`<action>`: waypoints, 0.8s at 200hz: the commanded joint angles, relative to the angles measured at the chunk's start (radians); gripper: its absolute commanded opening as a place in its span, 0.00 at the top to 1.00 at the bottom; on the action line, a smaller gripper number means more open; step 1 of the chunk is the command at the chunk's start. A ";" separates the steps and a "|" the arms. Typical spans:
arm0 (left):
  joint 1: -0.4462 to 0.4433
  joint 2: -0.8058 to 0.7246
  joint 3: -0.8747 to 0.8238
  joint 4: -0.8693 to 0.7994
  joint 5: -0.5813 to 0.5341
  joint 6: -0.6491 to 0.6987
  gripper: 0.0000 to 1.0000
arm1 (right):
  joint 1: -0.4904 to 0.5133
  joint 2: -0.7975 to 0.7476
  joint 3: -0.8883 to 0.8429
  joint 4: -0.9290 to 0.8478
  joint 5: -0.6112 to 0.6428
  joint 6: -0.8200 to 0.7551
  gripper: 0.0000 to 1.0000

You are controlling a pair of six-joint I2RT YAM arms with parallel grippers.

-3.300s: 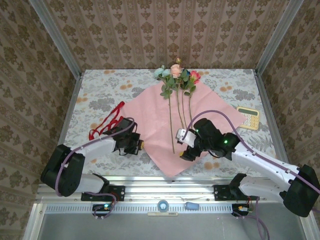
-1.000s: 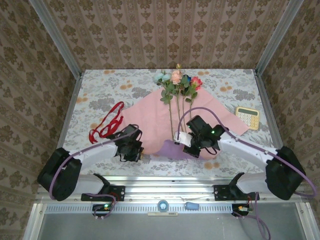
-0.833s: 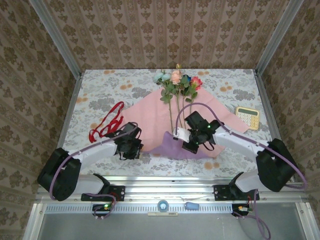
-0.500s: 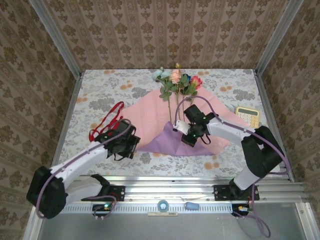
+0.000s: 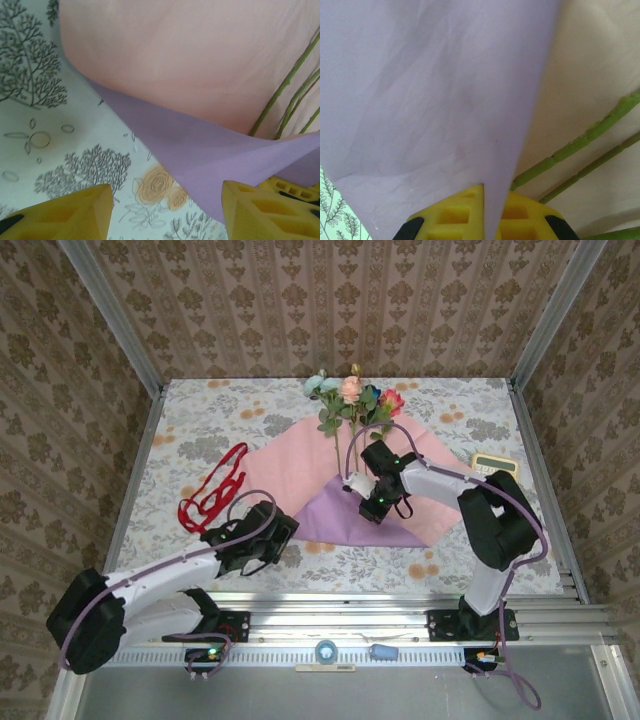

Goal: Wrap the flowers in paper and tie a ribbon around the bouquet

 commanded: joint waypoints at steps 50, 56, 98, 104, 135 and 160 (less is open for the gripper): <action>0.005 0.162 -0.038 0.206 -0.049 0.009 0.47 | -0.027 0.051 0.020 -0.031 0.027 0.062 1.00; 0.004 0.170 -0.039 0.215 -0.055 0.009 0.47 | -0.027 0.054 0.017 -0.030 0.027 0.063 1.00; 0.028 0.246 -0.065 0.320 -0.096 0.005 0.64 | -0.030 0.050 -0.011 -0.008 0.015 0.080 1.00; 0.030 0.258 -0.067 0.334 -0.099 0.002 0.68 | -0.031 0.050 -0.013 -0.006 0.015 0.081 1.00; 0.035 0.298 -0.063 0.353 -0.092 -0.009 0.95 | -0.032 0.038 -0.015 -0.001 0.025 0.088 1.00; 0.026 0.255 -0.029 0.212 -0.084 -0.045 1.00 | -0.030 0.003 -0.027 0.015 0.061 0.092 0.96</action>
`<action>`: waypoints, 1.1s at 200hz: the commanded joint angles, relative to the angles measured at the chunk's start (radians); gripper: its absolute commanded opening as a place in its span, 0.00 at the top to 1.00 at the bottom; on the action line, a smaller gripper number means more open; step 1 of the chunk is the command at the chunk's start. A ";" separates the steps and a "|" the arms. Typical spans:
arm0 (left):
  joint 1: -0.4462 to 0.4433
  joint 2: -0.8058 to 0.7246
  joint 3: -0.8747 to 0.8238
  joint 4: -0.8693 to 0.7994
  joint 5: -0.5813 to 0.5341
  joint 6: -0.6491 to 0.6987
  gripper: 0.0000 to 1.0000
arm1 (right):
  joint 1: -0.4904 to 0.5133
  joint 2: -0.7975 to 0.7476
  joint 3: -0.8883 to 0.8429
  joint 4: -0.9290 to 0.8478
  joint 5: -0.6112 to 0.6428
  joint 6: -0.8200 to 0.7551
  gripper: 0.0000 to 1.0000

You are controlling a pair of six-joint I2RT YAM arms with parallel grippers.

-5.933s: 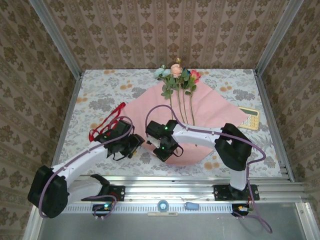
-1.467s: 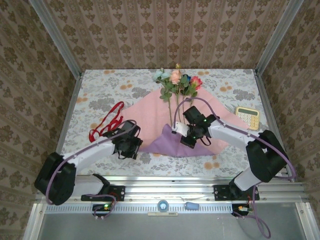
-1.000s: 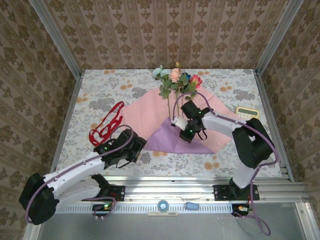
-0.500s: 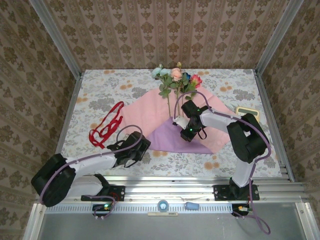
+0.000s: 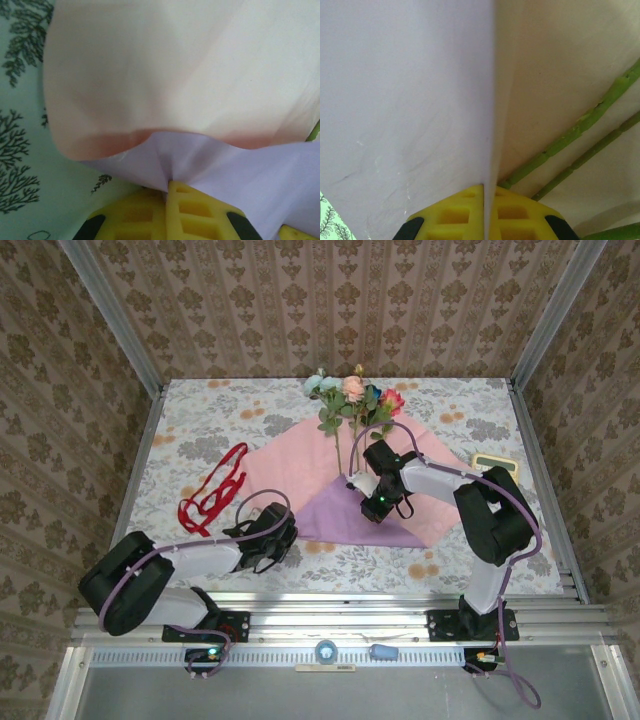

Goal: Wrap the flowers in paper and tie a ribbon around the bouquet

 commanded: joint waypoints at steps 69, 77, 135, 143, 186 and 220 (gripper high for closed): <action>0.002 -0.064 0.109 -0.302 0.059 -0.106 1.00 | 0.058 -0.453 -0.332 0.402 0.138 -0.059 0.46; 0.003 -0.066 0.119 -0.315 0.068 -0.112 1.00 | 0.090 -0.494 -0.372 0.433 0.151 -0.088 0.45; 0.030 -0.074 0.184 -0.383 0.128 -0.094 1.00 | 0.485 -0.553 -0.578 0.645 0.452 -0.236 0.38; 0.033 -0.075 0.189 -0.385 0.137 -0.094 1.00 | 0.524 -0.519 -0.581 0.672 0.504 -0.247 0.38; 0.061 -0.077 0.206 -0.399 0.183 -0.072 1.00 | 0.620 -0.266 -0.515 0.805 0.756 -0.299 0.38; 0.083 -0.100 0.206 -0.411 0.194 -0.060 1.00 | 0.640 -0.070 -0.434 0.849 0.891 -0.347 0.49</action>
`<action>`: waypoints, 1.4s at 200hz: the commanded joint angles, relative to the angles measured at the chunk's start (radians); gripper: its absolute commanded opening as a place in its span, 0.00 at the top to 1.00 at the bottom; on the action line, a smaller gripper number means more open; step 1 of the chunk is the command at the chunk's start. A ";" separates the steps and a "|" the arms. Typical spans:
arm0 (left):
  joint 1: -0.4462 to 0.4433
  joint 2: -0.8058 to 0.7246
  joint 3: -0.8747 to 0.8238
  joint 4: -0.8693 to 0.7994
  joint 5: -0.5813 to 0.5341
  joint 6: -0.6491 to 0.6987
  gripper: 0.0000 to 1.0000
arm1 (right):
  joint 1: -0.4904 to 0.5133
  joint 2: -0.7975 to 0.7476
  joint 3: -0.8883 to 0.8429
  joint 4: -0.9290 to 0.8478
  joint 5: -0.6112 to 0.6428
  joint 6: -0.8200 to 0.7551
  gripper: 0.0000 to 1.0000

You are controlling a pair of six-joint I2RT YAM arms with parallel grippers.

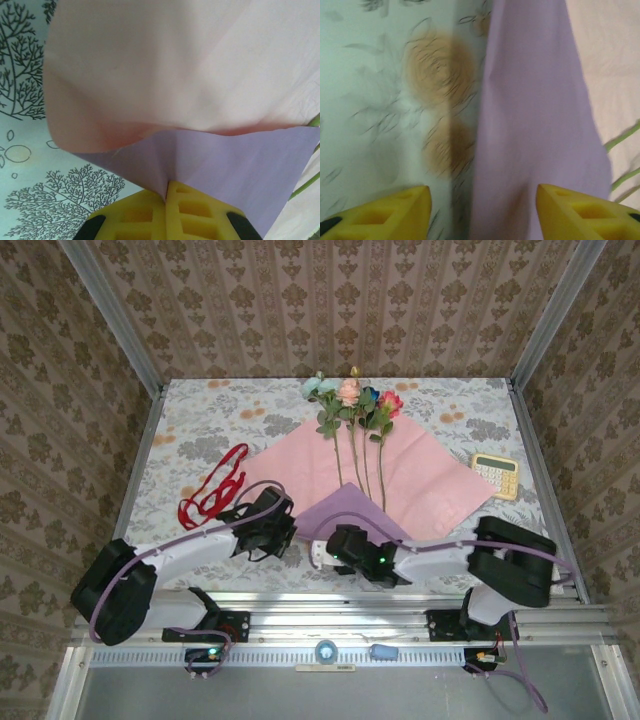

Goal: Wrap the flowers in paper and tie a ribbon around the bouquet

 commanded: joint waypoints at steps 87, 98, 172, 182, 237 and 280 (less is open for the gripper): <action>0.083 -0.114 -0.006 -0.025 0.049 0.090 0.71 | 0.005 0.077 0.067 0.060 0.072 -0.014 1.00; 0.054 -0.143 -0.032 0.015 0.023 0.067 0.56 | -0.004 0.063 0.078 0.025 0.022 0.018 1.00; -0.108 -0.020 -0.152 0.473 -0.105 -0.071 0.40 | -0.067 0.007 0.074 -0.048 -0.193 0.141 1.00; -0.125 0.013 -0.155 0.498 -0.113 -0.092 0.43 | -0.074 0.002 0.074 -0.048 -0.208 0.148 1.00; -0.152 0.075 -0.250 0.629 -0.199 -0.194 0.99 | -0.097 -0.022 0.049 -0.035 -0.240 0.178 1.00; -0.123 -0.053 -0.266 0.472 -0.219 -0.184 1.00 | -0.108 -0.055 0.012 -0.003 -0.246 0.167 1.00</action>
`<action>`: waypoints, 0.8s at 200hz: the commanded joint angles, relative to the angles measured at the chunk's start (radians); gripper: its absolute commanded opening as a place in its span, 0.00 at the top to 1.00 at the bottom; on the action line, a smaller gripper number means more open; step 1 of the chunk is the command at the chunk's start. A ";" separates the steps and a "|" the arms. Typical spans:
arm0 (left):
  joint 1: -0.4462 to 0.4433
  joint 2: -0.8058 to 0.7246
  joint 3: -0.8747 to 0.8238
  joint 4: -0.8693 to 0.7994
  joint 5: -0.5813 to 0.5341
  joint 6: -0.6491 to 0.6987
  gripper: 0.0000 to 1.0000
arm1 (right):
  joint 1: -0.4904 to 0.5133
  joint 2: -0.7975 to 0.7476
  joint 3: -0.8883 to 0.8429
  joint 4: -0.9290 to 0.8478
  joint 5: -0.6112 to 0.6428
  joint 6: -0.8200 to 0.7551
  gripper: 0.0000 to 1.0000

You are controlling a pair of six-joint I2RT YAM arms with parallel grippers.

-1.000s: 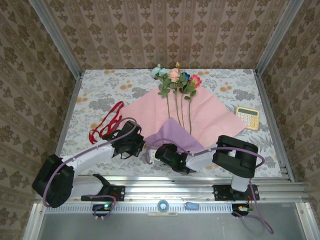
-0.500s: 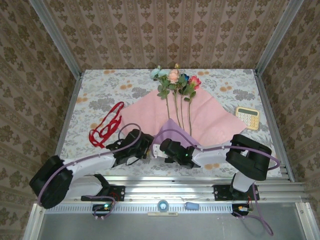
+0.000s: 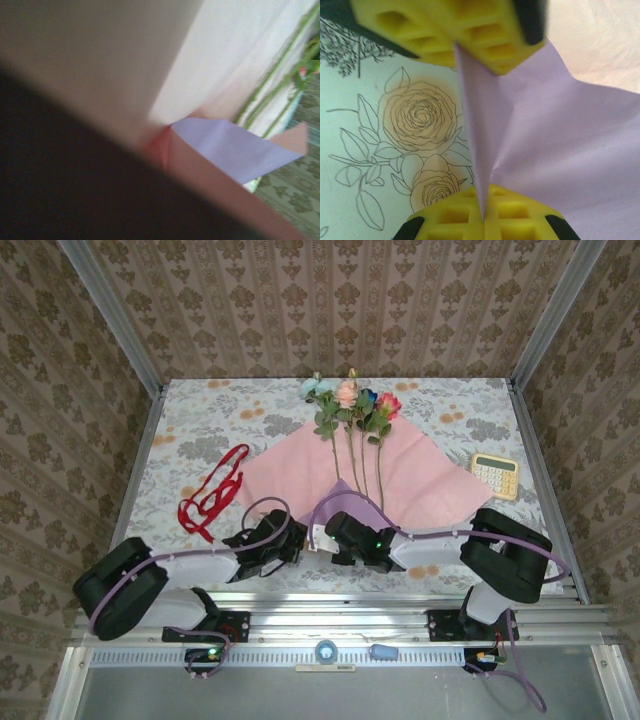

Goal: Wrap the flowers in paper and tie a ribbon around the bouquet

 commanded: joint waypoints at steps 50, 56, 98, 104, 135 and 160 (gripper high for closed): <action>0.040 -0.057 -0.028 -0.080 -0.028 -0.035 1.00 | 0.033 0.019 0.008 -0.018 0.017 -0.016 0.59; 0.046 -0.059 -0.028 -0.082 -0.022 -0.032 1.00 | 0.040 0.026 0.014 -0.024 0.035 -0.012 0.57; 0.100 -0.073 -0.034 -0.095 0.018 -0.009 1.00 | 0.091 0.070 0.061 -0.099 0.102 0.018 0.54; 0.109 -0.076 -0.036 -0.095 0.026 -0.005 1.00 | 0.101 0.080 0.069 -0.110 0.113 0.019 0.55; 0.149 -0.078 -0.043 -0.100 0.067 0.011 1.00 | 0.138 0.107 0.097 -0.148 0.195 -0.002 0.56; 0.169 -0.064 -0.056 -0.082 0.094 0.013 1.00 | 0.134 0.058 0.081 -0.186 0.200 -0.064 0.54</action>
